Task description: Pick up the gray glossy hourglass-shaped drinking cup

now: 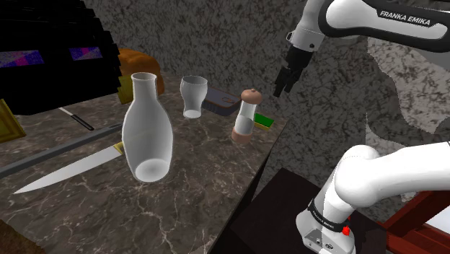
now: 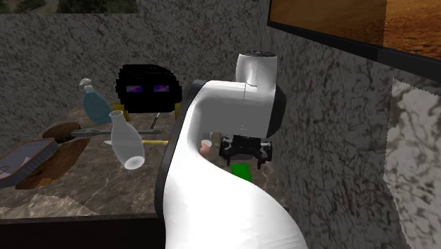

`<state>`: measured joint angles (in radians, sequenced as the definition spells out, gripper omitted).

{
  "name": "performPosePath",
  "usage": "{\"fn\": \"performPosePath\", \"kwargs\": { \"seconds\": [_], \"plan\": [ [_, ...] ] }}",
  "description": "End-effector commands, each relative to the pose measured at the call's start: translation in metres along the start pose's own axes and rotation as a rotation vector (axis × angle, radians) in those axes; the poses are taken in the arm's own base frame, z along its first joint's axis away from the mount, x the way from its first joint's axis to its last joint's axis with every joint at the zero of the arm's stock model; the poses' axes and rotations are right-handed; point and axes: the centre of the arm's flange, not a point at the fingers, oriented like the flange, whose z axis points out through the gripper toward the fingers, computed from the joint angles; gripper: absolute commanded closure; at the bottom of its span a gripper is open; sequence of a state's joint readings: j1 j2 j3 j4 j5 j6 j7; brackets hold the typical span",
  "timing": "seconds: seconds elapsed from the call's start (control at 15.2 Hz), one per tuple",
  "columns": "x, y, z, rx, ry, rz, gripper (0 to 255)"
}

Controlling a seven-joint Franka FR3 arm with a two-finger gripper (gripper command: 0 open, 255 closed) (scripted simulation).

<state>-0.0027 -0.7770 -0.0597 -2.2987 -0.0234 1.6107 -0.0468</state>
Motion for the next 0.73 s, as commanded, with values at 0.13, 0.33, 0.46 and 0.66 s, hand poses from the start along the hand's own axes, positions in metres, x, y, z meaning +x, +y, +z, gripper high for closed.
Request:
{"fn": "performPosePath", "kwargs": {
  "seconds": [0.13, 0.33, 0.46, 0.66],
  "plan": [
    [0.021, -0.016, 0.002, 0.006, -0.005, -0.006, 0],
    [0.052, -0.040, 0.005, 0.015, -0.011, -0.014, 0],
    [0.073, -0.056, 0.008, 0.021, -0.016, -0.019, 0],
    [0.103, -0.081, 0.011, 0.030, -0.023, -0.028, 0]
  ]
}}
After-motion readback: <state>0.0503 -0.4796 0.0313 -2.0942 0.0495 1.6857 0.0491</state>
